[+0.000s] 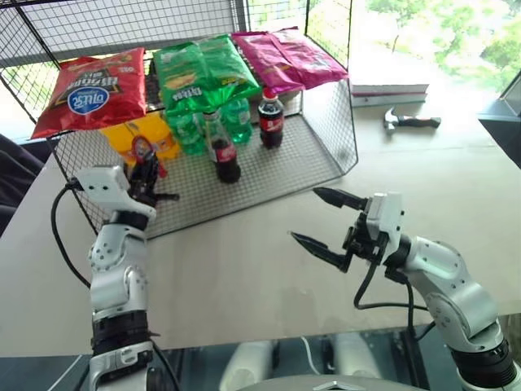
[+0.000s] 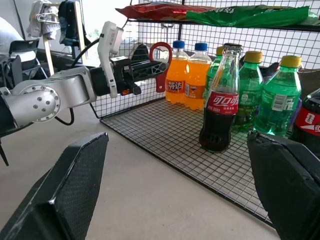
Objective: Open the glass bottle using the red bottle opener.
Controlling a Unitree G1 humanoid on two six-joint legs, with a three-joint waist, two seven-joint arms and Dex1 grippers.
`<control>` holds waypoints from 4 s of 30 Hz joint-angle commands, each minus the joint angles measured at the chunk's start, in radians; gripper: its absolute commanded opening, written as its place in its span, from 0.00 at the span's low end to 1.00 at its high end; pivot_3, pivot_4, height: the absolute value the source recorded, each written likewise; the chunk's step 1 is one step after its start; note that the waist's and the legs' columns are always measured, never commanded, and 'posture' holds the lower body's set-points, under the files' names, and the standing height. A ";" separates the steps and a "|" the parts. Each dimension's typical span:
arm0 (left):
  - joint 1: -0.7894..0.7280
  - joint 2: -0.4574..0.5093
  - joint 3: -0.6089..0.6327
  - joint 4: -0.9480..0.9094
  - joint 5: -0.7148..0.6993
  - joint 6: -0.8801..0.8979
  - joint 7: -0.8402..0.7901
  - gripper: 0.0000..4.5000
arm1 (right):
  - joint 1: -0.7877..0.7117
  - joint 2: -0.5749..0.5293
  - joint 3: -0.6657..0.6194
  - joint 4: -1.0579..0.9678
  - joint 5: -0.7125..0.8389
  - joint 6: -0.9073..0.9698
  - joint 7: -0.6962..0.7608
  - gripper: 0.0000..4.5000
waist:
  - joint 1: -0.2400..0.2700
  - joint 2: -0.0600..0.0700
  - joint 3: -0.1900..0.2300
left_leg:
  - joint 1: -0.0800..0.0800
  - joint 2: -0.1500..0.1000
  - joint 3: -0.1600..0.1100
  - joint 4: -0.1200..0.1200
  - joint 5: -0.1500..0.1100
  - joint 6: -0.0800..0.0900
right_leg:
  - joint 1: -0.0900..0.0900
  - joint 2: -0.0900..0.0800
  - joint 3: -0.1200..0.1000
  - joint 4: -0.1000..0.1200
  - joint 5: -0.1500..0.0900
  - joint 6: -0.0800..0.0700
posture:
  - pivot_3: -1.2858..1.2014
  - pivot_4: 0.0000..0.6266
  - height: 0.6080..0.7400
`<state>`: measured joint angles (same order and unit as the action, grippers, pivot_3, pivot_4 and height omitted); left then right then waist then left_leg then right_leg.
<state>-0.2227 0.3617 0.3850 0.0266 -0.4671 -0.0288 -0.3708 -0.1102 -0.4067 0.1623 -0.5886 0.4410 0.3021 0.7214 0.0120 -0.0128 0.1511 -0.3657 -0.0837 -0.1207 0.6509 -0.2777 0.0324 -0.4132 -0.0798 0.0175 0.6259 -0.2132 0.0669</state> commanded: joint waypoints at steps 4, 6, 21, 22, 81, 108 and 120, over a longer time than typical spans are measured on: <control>-0.011 -0.019 0.040 -0.103 -0.178 0.087 -0.033 0.01 | -0.007 0.001 0.000 -0.038 0.012 -0.007 -0.007 1.00 | 0.000 0.000 0.000 | 0.000 0.000 0.000 0.000 0.000 0.000 | 0.000 0.000 0.000 0.000 0.000 0.000 | 0.52 0.24 1.00; -0.008 -0.021 0.043 -0.114 -0.212 0.108 -0.043 0.01 | -0.011 0.002 0.000 -0.036 0.012 -0.008 -0.009 1.00 | 0.000 0.000 0.000 | 0.000 0.000 0.000 0.000 0.000 0.000 | 0.000 0.000 0.000 0.000 0.000 0.000 | 0.52 0.24 1.00; 0.081 -0.047 -0.047 -0.262 -0.459 0.353 -0.183 0.01 | -0.104 0.008 -0.002 0.060 0.019 0.089 -0.042 1.00 | -0.001 0.000 0.000 | 0.000 0.000 0.001 0.001 0.000 0.000 | 0.000 0.000 0.001 0.000 0.000 0.000 | 0.52 0.24 1.00; 0.091 -0.047 -0.070 -0.277 -0.466 0.376 -0.192 0.01 | -0.121 0.012 0.004 0.073 0.024 0.119 -0.048 1.00 | 0.000 0.000 0.000 | 0.000 0.000 0.001 0.001 0.000 0.000 | 0.000 0.000 0.001 0.000 0.000 0.000 | 0.52 0.24 1.00; 0.173 0.031 -0.200 -0.406 -0.773 0.797 -0.341 0.00 | -0.428 0.181 0.003 0.274 0.580 0.896 -0.063 0.42 | -0.024 0.001 0.001 | -0.002 0.000 0.000 0.000 0.000 0.000 | -0.002 0.000 0.002 0.000 0.000 -0.001 | 0.52 0.24 1.00; 0.181 0.048 -0.191 -0.399 -0.817 0.830 -0.347 0.63 | -0.350 0.140 -0.024 0.259 0.577 0.893 -0.070 0.00 | -0.024 0.001 0.001 | -0.003 0.000 0.000 -0.001 0.000 0.000 | -0.002 0.000 0.001 0.000 0.000 -0.001 | 0.52 0.24 1.00; 0.211 0.026 -0.190 -0.406 -0.426 0.535 -0.281 0.97 | -0.187 0.091 -0.065 0.318 0.120 0.393 -0.228 0.00 | -0.021 0.001 0.001 | -0.003 0.000 0.001 -0.002 0.000 0.000 | -0.003 0.000 0.002 -0.001 0.000 -0.001 | 0.52 0.24 1.00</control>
<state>-0.0088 0.3941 0.1934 -0.3617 -0.9643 0.5808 -0.6654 -0.2989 -0.3172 0.1155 -0.2563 0.6086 0.7728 0.5122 -0.0094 -0.0115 0.1518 -0.3691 -0.0838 -0.1193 0.6494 -0.2777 0.0323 -0.4163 -0.0798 0.0198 0.6251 -0.2132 0.0663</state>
